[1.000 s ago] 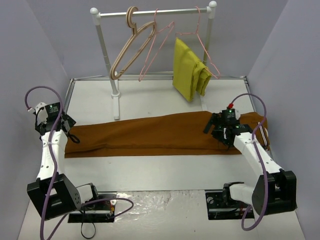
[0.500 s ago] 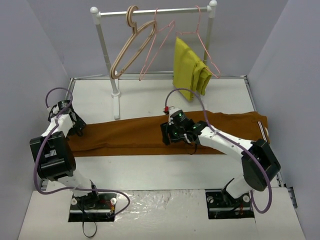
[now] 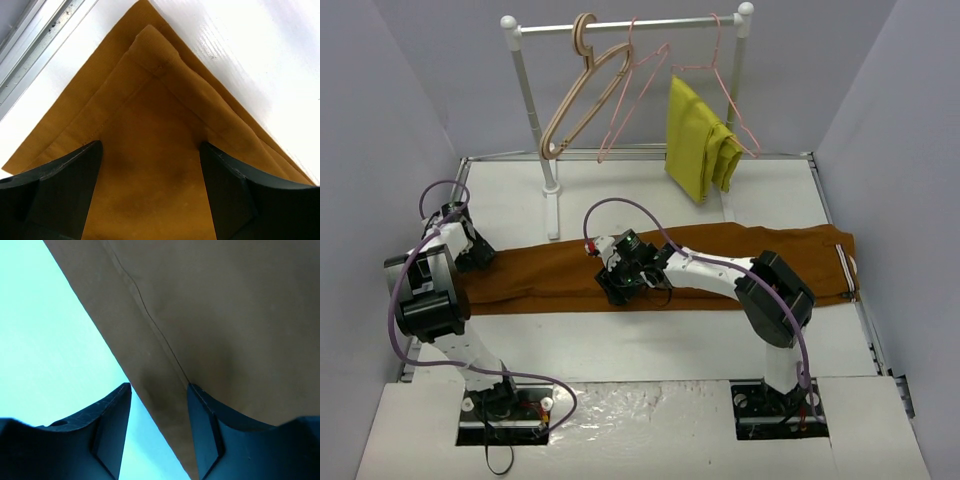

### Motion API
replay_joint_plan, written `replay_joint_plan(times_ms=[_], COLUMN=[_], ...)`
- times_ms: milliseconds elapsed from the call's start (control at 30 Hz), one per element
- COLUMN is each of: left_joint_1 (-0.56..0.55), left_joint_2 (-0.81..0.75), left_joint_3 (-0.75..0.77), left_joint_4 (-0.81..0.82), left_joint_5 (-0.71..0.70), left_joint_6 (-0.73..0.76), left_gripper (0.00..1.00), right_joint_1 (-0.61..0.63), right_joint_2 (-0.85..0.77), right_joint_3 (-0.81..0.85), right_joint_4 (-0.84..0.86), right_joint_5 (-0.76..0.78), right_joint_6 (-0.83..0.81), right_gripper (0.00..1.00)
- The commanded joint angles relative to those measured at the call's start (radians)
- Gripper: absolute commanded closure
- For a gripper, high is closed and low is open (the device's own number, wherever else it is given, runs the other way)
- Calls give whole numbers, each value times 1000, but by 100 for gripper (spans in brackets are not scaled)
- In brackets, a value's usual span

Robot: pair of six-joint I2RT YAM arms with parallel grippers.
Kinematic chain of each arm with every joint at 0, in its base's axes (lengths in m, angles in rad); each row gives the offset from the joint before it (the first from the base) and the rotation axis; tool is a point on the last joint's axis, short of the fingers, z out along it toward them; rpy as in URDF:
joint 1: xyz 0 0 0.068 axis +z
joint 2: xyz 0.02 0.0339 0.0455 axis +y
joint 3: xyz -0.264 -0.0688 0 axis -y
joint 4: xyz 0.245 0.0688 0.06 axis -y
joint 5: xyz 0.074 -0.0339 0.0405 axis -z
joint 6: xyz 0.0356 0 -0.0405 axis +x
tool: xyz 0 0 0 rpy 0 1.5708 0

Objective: Place the trousers on the hanger
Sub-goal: Fold the trousers at the center of the board.

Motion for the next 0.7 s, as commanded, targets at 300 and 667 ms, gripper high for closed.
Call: replay_joint_plan(times_ms=[300, 667], left_joint_1=[11, 10], left_joint_2=[35, 16], left_joint_3=[28, -16], left_joint_4=[-21, 0], left_joint_5=[9, 30], left_joint_6=[15, 50], left_gripper=[22, 22], right_joint_1=[22, 62], right_joint_2=[16, 38], right_joint_3=[15, 72], right_joint_4=[57, 14], right_joint_5=[119, 196], right_joint_6=[-81, -166], right_gripper=[59, 62])
